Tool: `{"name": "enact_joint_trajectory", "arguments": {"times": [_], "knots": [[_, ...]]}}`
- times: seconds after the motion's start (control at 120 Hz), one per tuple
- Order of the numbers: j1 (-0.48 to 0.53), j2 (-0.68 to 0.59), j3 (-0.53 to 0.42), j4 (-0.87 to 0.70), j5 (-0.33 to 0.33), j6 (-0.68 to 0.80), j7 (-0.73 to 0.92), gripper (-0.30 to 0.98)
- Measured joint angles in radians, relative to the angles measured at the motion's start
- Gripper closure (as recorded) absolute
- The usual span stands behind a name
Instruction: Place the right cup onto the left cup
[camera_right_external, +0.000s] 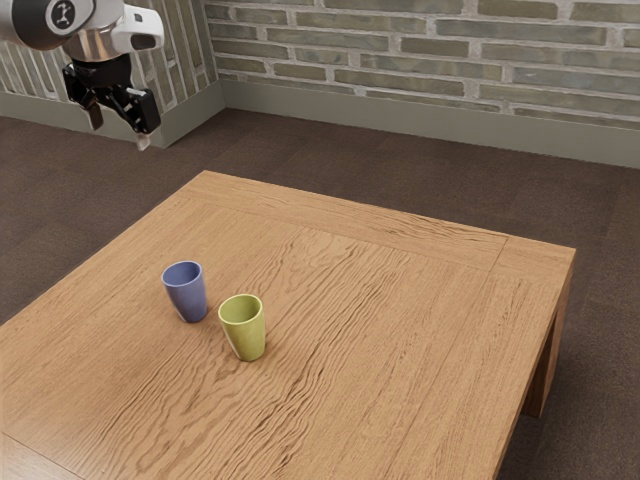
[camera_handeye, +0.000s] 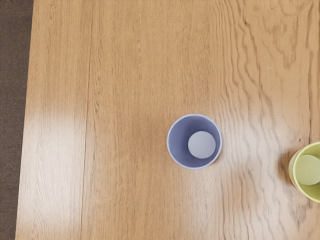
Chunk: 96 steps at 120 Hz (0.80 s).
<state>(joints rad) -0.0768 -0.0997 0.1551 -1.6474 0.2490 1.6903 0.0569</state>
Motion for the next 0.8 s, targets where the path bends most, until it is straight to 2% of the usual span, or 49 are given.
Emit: {"name": "enact_joint_trajectory", "arguments": {"times": [0.167,0.367,0.467,0.8], "knots": [[0.01,-0.003,-0.03,-0.011,0.0,0.004,-0.004,0.0],[-0.027,-0.002,-0.049,-0.053,-0.012,0.007,-0.006,0.0],[-0.028,0.018,-0.05,-0.14,-0.047,0.013,-0.013,0.0],[-0.031,0.112,-0.087,-0.289,-0.135,0.114,-0.04,0.0]]}}
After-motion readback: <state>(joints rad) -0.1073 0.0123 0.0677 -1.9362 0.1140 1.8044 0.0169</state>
